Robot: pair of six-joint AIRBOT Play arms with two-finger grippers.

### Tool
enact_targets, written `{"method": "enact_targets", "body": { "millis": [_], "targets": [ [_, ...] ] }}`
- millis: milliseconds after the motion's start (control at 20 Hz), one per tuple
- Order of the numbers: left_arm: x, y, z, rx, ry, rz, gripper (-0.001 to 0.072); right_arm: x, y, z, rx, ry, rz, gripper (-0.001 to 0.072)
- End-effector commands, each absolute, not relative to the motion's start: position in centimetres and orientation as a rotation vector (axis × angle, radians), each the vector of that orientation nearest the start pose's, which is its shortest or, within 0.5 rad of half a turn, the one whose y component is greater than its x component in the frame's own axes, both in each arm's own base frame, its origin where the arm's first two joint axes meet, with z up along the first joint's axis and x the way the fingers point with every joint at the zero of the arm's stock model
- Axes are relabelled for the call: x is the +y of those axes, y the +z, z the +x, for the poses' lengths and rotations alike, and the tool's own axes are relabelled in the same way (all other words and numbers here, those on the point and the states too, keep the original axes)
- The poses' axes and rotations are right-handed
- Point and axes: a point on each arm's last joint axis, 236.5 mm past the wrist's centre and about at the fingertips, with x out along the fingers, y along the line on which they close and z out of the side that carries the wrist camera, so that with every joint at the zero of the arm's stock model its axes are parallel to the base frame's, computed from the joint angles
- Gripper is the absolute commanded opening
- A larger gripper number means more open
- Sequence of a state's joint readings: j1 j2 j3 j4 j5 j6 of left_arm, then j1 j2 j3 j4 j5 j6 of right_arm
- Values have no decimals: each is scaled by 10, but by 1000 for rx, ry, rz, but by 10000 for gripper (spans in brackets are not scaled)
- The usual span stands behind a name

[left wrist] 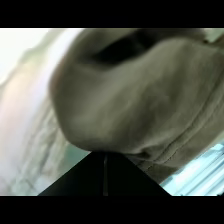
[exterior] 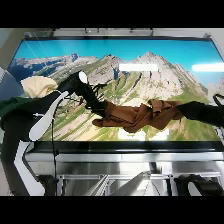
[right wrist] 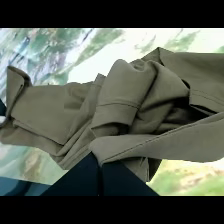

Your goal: Fold the shirts.

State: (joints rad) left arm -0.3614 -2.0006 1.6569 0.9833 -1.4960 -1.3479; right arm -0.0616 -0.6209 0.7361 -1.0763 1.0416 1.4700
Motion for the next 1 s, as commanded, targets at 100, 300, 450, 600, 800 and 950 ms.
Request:
{"method": "enact_targets", "body": {
  "millis": [100, 300, 450, 600, 800, 950],
  "targets": [
    [-351, 33, 360, 1549, -1257, -404, 19, 78, 90, 295, 890, 261, 363, 15],
    [-345, 143, 388, 1249, -1357, -456, 18, 74, 113, 303, 839, 257, 354, 14],
    [-316, 250, 390, 955, -1429, -510, 18, 75, 213, 313, 630, 336, 286, 14],
    [-270, 293, 385, 851, -1316, -436, 18, 63, 311, 309, 424, 328, 221, 13],
    [-229, 370, 344, 640, -1322, -471, 18, 87, 390, 277, 239, 430, 172, 13],
    [-192, 385, 317, 579, -1185, -424, 18, 68, 467, 243, -18, 311, 69, 14]
  ]
}}
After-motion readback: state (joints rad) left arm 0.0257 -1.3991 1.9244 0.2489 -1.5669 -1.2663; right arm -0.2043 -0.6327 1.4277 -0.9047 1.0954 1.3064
